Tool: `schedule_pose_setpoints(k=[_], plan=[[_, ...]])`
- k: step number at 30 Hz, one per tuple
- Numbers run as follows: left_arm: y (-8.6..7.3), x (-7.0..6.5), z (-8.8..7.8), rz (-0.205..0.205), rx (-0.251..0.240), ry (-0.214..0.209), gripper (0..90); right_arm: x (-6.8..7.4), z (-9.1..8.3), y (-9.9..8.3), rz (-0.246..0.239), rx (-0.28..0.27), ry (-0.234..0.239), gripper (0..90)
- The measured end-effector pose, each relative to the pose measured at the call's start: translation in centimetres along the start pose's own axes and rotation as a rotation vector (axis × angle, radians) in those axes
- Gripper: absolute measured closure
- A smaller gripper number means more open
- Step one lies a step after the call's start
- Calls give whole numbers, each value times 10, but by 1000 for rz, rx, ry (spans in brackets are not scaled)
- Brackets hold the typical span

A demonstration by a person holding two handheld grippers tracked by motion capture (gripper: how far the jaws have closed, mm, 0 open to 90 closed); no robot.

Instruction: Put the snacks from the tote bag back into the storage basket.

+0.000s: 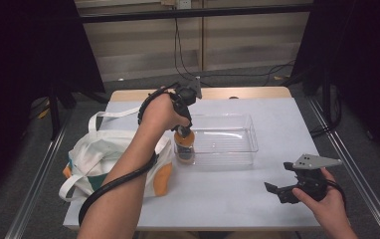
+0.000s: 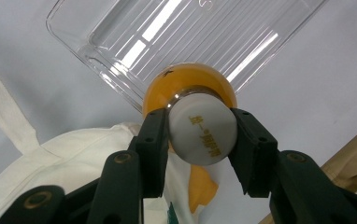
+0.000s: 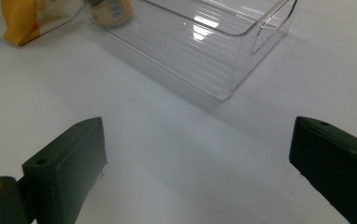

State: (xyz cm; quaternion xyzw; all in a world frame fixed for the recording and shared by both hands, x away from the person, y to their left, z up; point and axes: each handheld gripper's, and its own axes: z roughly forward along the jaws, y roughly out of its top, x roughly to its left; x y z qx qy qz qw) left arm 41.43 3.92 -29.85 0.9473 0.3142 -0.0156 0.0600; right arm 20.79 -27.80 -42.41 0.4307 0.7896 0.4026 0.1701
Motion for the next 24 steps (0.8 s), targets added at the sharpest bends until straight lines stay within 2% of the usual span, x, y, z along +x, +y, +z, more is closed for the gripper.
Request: schedule_pose_setpoints(k=[4,7,11,13,14,15,24], plan=[[0,0,0,5,3,0,592,0,0,0,1,0,-1,38],[-1,1,1,-7,-11,-1,592,0,0,0,0,1,0,38],[-1,1,1,2,-13,0,591,1,0,0,-5,0,0,38],[-1,2,1,-8,-17,4,590,0,0,0,-6,-1,1,38],[-1,3,1,2,-16,6,590,0,1,0,-6,0,2,38],[-2,3,2,-13,-24,7,590,1,1,0,-6,0,2,38],[-2,5,3,-21,-43,10,587,1,1,0,-6,-1,0,38]])
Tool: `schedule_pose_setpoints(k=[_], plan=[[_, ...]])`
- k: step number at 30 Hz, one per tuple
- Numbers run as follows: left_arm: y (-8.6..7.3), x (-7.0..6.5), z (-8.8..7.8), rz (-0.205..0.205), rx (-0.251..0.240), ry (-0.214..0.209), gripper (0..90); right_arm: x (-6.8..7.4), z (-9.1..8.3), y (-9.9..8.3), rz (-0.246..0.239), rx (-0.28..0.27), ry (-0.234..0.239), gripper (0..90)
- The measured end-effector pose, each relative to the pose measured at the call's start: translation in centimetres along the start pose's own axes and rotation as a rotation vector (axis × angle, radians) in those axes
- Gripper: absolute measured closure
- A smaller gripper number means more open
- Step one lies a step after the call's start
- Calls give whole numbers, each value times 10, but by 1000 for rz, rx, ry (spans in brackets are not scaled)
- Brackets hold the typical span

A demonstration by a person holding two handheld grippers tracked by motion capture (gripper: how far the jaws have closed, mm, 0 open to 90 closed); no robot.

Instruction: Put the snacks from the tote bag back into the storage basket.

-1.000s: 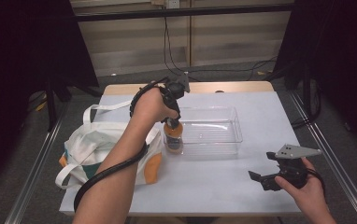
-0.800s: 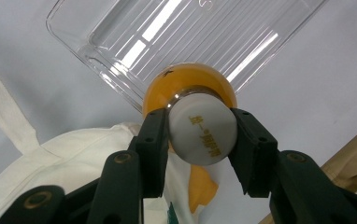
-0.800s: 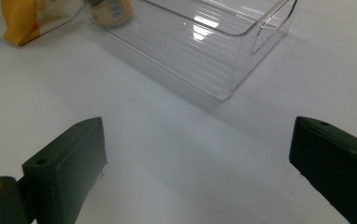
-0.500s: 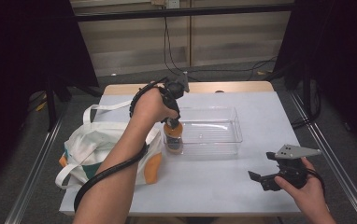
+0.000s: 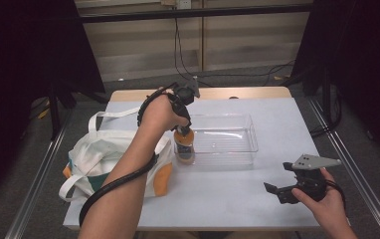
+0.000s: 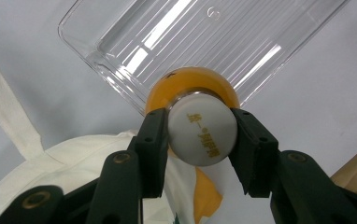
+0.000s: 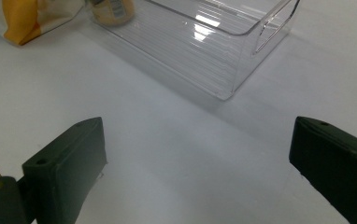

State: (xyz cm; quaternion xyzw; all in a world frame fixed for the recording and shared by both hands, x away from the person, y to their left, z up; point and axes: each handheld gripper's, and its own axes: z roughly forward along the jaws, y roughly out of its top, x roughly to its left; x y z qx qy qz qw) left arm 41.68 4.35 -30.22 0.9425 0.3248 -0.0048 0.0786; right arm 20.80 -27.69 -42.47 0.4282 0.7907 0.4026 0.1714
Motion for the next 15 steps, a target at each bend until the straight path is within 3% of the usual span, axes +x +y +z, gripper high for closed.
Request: schedule_pose_setpoints(k=[5,15], plan=[[0,2,1,11,-5,-10,583,0,0,0,0,3,2,38],[-3,4,6,-5,-32,-18,530,0,1,-1,0,7,5,38]])
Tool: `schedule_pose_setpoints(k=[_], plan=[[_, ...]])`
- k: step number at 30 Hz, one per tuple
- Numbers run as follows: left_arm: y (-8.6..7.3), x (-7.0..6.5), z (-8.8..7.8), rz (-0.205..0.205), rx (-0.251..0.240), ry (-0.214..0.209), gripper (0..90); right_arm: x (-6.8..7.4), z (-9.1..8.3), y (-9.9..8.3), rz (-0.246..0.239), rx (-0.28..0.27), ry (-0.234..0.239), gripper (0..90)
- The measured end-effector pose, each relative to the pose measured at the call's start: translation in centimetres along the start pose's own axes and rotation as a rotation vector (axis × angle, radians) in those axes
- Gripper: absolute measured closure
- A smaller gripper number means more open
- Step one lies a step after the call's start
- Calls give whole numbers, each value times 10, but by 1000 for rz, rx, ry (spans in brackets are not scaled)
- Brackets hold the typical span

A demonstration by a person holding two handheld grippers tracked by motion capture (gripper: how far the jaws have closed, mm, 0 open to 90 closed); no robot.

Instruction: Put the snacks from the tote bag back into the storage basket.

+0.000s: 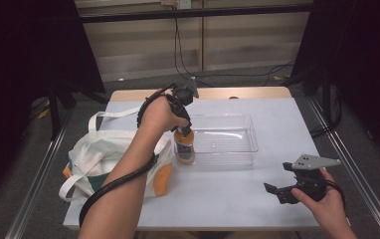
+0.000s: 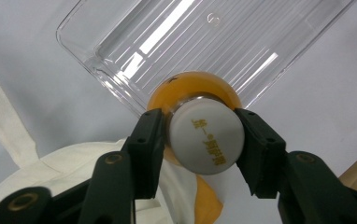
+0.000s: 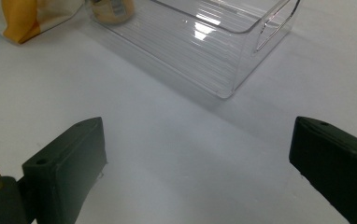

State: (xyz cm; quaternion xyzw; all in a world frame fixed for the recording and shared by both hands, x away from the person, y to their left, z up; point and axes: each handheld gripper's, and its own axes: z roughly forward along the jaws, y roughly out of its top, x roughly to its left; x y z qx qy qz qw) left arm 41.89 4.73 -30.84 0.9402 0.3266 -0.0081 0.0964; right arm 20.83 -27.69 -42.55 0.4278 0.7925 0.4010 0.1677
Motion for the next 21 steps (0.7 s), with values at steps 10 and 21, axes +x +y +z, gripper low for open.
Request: schedule_pose_setpoints(k=[10,21], plan=[[-2,3,3,18,-4,11,428,-1,1,0,5,0,-2,38],[-11,9,2,-22,-24,24,283,-1,3,1,1,4,-2,38]])
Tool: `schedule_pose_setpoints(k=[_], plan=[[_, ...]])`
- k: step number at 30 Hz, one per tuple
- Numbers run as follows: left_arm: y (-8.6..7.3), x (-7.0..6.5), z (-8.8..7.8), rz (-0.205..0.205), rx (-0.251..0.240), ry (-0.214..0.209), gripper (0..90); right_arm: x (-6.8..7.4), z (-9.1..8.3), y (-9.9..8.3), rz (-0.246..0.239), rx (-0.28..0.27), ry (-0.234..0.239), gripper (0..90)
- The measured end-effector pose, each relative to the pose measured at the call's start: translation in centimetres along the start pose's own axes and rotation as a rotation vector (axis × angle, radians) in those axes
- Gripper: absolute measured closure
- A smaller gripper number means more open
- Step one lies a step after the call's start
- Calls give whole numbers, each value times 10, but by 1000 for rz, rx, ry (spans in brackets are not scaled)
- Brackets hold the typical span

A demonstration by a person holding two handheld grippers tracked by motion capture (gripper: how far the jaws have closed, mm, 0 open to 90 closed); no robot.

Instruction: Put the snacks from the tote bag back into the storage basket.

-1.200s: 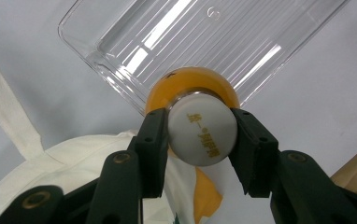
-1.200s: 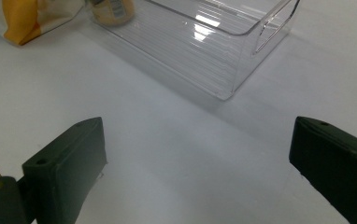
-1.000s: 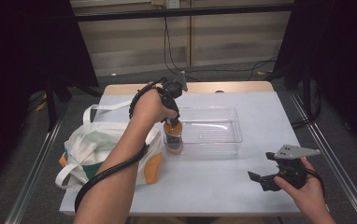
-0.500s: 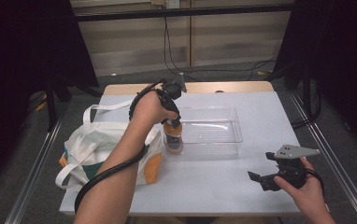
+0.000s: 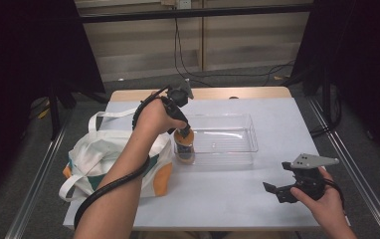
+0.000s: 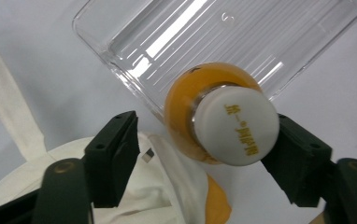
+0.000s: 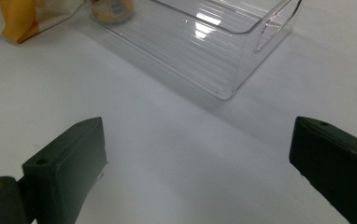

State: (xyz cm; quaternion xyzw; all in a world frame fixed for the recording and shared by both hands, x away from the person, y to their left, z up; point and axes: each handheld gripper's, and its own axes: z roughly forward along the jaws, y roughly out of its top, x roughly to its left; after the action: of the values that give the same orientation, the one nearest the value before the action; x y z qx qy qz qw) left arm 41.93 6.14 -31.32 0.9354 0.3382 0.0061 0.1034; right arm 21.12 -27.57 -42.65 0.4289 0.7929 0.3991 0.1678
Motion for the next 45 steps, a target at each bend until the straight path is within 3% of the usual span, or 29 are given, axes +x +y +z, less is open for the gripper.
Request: schedule_pose_setpoints(k=[2,11,19,21,25,45], plan=[[-2,1,0,-26,-1,8,238,0,0,0,-2,-2,-1,38],[-10,3,-1,-30,-7,10,127,0,0,0,3,2,-2,38],[-17,6,0,-32,-11,14,113,0,0,0,4,1,0,38],[-20,6,-1,-48,-17,12,113,0,-1,-1,2,4,0,38],[-24,8,-2,-30,-13,15,113,0,-1,-1,4,2,-1,38],[-52,11,-16,-21,-44,4,107,2,2,2,-2,7,5,38]])
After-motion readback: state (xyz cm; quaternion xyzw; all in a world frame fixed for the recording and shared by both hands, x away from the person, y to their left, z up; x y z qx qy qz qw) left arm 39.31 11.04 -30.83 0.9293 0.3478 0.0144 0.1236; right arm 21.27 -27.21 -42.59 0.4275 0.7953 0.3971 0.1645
